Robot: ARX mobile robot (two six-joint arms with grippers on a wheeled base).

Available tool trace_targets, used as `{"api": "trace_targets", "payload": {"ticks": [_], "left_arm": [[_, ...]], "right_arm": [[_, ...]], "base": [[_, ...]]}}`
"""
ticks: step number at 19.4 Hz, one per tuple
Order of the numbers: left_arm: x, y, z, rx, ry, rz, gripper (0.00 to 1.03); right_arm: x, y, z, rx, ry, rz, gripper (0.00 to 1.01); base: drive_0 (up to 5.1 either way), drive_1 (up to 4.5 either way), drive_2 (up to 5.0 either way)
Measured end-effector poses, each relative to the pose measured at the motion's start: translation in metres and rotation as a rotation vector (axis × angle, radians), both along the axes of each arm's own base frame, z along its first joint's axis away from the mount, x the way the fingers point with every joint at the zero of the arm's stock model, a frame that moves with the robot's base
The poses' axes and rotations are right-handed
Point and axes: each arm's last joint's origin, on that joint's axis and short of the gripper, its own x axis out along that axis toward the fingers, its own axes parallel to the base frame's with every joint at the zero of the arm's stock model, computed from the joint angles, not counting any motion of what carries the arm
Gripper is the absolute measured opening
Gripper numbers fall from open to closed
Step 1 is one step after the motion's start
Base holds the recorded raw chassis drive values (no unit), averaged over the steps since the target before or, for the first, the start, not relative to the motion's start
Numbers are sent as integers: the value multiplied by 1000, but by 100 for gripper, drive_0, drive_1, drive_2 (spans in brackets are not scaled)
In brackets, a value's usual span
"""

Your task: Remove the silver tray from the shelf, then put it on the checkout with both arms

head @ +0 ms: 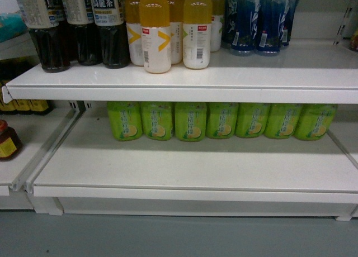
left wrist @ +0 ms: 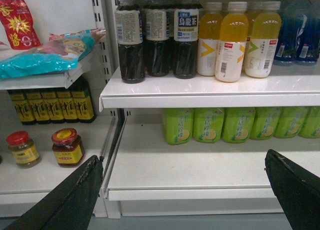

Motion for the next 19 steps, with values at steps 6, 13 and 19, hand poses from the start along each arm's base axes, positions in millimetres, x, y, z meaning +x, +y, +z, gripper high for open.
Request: {"api": "trace_targets", "payload": {"ticks": [6, 13, 19], "left_arm": [[0, 0, 0, 0, 0, 0, 98], [0, 0, 0, 0, 0, 0, 98], [0, 0, 0, 0, 0, 0, 98]], "right_arm": [[0, 0, 0, 0, 0, 0, 98], [0, 0, 0, 0, 0, 0, 98], [0, 0, 0, 0, 0, 0, 98]], "base": [[0, 0, 0], [0, 0, 0], [0, 0, 0]]}}
